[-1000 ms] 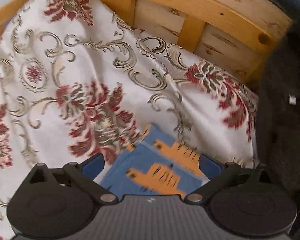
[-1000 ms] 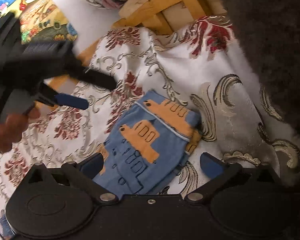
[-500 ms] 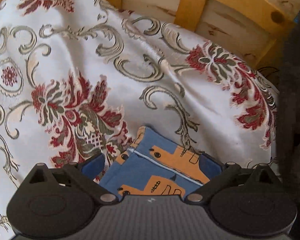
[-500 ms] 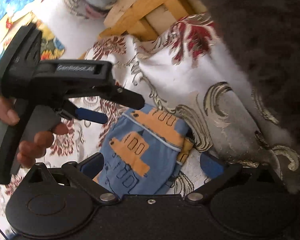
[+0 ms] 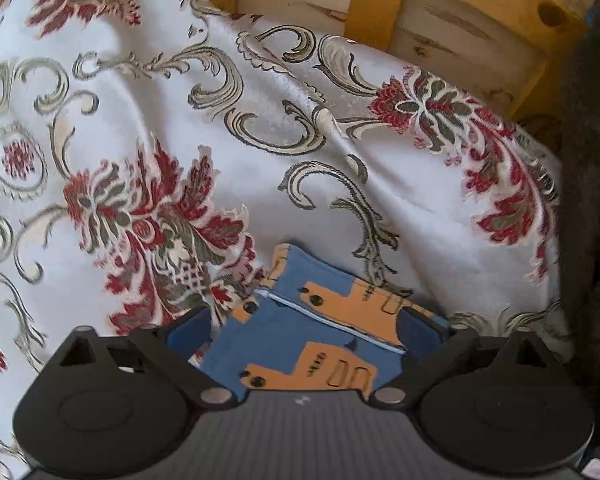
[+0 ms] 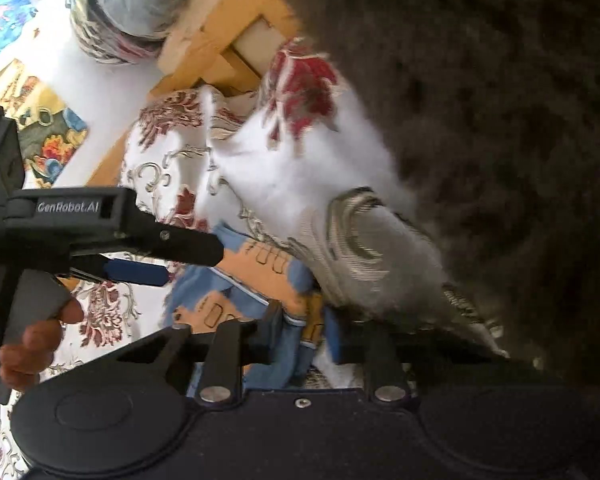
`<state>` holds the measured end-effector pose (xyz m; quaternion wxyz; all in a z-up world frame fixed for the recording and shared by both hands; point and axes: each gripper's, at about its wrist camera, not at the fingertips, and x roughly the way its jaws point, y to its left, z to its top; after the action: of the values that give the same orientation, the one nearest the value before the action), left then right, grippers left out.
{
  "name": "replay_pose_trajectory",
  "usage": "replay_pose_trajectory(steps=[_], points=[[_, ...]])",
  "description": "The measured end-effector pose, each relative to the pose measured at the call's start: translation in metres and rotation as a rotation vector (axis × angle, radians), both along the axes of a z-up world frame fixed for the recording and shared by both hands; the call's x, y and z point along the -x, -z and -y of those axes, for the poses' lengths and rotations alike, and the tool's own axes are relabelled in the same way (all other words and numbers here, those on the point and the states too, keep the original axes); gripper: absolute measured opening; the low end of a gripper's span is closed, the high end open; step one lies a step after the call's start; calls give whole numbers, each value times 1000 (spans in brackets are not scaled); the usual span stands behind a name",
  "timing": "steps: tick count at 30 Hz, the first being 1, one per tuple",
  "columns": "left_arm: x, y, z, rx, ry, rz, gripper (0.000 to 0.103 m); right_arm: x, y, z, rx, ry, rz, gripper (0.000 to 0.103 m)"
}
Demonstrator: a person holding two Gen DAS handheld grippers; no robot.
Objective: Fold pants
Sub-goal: 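Lift the hems with both grippers and fold them toward the waistband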
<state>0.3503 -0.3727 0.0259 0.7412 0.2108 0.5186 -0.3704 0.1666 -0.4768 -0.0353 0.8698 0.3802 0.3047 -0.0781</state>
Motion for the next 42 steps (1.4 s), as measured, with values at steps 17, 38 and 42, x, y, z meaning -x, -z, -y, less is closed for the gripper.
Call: replay_pose_trajectory(steps=[17,38,42], points=[[-12,-18,-59,136,-197,-134,97,4,-40,-75,547,-274,119,10],[-14,-3,-80,148,-337,-337,77,27,-25,-169,955,-722,165,11],[-15,4,-83,58,-363,-303,30,27,-25,-168,944,-720,164,11]])
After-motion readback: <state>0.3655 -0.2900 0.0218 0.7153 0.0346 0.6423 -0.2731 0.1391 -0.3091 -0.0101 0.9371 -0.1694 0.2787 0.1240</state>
